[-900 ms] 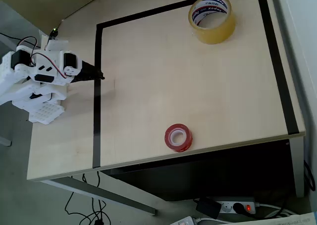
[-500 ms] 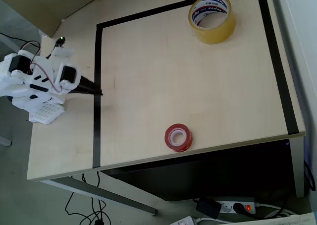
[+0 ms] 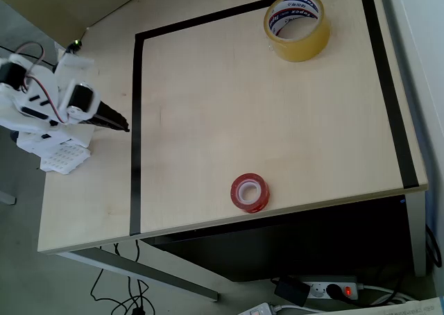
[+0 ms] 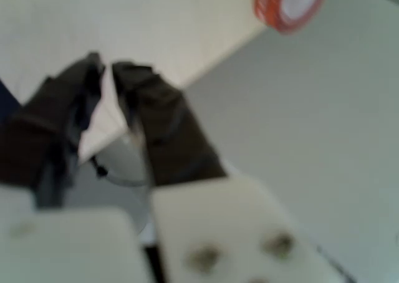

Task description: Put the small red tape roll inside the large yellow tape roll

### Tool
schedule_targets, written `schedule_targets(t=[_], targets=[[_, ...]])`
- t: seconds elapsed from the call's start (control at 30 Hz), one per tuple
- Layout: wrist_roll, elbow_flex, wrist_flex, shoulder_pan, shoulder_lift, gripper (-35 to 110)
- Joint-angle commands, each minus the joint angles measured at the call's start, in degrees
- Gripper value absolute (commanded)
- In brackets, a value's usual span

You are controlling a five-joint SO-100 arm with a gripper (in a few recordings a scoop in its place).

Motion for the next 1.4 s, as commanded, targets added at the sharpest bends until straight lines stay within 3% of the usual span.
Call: schedule_targets(t=[0.0,0.17,0.33,0.7,1.37], targets=[[1.8,-19.8,1.3,7.2,-17.9,0],[-1.9,-35.7,3.7,16.3,-41.5,2],[-3.3,-46.6,7.5,17.5,-57.0,7],[-8.4,-58.1,9.3,15.8,-71.4,32],[-12.0,-94.7,16.7,12.4,-99.7,34]])
